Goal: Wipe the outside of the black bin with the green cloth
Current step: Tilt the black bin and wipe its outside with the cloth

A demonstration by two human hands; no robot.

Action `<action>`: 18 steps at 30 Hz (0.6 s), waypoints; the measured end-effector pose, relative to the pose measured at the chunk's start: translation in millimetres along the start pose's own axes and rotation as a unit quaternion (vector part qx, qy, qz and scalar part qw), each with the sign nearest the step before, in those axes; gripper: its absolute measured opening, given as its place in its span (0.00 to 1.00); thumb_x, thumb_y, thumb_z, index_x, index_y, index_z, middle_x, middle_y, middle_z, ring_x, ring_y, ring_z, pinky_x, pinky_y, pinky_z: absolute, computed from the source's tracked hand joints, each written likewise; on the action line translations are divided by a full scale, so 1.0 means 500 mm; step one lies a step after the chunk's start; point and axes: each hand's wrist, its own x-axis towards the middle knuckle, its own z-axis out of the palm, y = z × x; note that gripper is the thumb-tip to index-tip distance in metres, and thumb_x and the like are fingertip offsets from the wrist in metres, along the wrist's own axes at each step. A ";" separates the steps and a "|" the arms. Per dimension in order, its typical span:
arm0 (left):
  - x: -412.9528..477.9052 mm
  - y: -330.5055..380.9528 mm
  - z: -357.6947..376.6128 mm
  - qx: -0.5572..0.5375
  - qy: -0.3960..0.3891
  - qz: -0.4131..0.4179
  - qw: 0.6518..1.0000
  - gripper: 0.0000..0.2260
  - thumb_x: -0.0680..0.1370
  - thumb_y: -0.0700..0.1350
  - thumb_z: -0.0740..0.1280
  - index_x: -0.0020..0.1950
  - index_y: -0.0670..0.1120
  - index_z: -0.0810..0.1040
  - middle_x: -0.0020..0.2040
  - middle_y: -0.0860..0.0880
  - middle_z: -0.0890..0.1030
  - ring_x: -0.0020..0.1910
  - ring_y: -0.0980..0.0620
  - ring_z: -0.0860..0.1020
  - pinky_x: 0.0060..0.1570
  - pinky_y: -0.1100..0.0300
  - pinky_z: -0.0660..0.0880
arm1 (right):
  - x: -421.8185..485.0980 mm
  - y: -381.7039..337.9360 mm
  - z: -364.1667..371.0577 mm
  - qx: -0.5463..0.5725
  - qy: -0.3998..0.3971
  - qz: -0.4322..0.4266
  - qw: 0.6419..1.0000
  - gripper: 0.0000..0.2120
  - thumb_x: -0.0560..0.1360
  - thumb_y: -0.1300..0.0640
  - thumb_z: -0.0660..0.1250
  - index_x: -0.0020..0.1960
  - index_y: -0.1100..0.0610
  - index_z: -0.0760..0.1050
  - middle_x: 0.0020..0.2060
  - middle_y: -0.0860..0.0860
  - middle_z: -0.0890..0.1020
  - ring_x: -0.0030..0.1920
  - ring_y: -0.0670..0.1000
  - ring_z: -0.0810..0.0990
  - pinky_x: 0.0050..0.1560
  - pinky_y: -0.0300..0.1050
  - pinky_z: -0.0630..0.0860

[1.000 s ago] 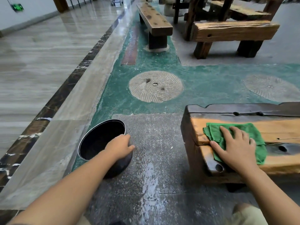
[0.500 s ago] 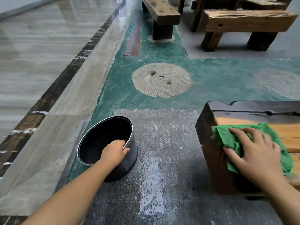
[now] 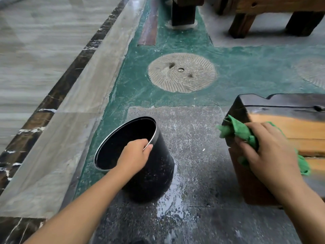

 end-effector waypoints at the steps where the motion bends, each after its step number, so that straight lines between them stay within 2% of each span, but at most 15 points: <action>1: 0.003 0.011 -0.001 -0.021 0.007 -0.002 1.000 0.18 0.78 0.51 0.63 0.33 0.42 0.68 0.28 0.47 0.72 0.30 0.45 0.73 0.31 0.51 0.69 | 0.004 -0.018 0.008 0.025 -0.004 -0.005 1.000 0.14 0.73 0.48 0.66 0.55 0.53 0.76 0.43 0.54 0.77 0.47 0.60 0.75 0.44 0.53 0.68; 3: 0.007 0.029 0.002 -0.058 0.023 -0.012 0.998 0.18 0.78 0.50 0.64 0.32 0.41 0.69 0.26 0.47 0.71 0.29 0.47 0.72 0.30 0.53 0.66 | 0.016 -0.051 0.032 0.077 -0.016 -0.013 0.997 0.11 0.75 0.51 0.69 0.55 0.54 0.77 0.43 0.52 0.77 0.46 0.57 0.76 0.45 0.51 0.68; 5: 0.007 0.038 0.011 -0.081 0.038 -0.021 0.996 0.19 0.78 0.49 0.64 0.29 0.43 0.67 0.25 0.50 0.68 0.27 0.50 0.68 0.29 0.53 0.63 | 0.031 -0.083 0.064 0.130 -0.034 -0.003 0.991 0.10 0.74 0.52 0.71 0.54 0.52 0.79 0.42 0.49 0.78 0.45 0.53 0.77 0.45 0.49 0.70; 9: 0.000 0.037 0.035 -0.109 0.064 -0.044 0.991 0.20 0.79 0.49 0.62 0.29 0.47 0.62 0.25 0.52 0.65 0.26 0.52 0.64 0.27 0.55 0.59 | 0.072 -0.132 0.154 0.272 -0.079 0.071 0.957 0.03 0.75 0.53 0.71 0.47 0.45 0.80 0.39 0.46 0.83 0.41 0.44 0.79 0.42 0.40 0.72; 11: 0.003 0.030 0.038 -0.127 0.069 -0.058 0.988 0.19 0.78 0.50 0.63 0.29 0.47 0.63 0.25 0.52 0.65 0.26 0.52 0.65 0.28 0.55 0.60 | 0.092 -0.151 0.201 0.348 -0.091 0.110 0.927 0.02 0.75 0.54 0.71 0.47 0.47 0.81 0.38 0.48 0.84 0.41 0.46 0.82 0.44 0.47 0.77; 13: 0.008 0.017 0.034 -0.161 0.077 -0.086 0.980 0.20 0.78 0.49 0.63 0.28 0.47 0.63 0.23 0.53 0.65 0.26 0.53 0.65 0.28 0.55 0.60 | 0.112 -0.169 0.242 0.379 -0.082 0.115 0.915 0.03 0.76 0.53 0.70 0.48 0.49 0.82 0.37 0.48 0.84 0.40 0.51 0.82 0.46 0.57 0.79; 15: 0.013 0.000 0.030 -0.190 0.090 -0.116 0.971 0.21 0.78 0.49 0.63 0.26 0.48 0.62 0.21 0.54 0.66 0.24 0.56 0.63 0.27 0.56 0.59 | 0.129 -0.187 0.283 0.405 -0.077 0.107 0.905 0.04 0.75 0.51 0.68 0.48 0.48 0.81 0.35 0.45 0.81 0.38 0.51 0.80 0.46 0.61 0.79; 18: 0.018 -0.021 0.026 -0.224 0.106 -0.147 0.958 0.23 0.78 0.47 0.64 0.23 0.50 0.61 0.19 0.54 0.65 0.22 0.56 0.60 0.28 0.55 0.56 | 0.130 -0.218 0.362 0.405 -0.117 0.077 0.904 0.12 0.76 0.46 0.65 0.53 0.50 0.81 0.44 0.53 0.82 0.47 0.56 0.81 0.52 0.63 0.78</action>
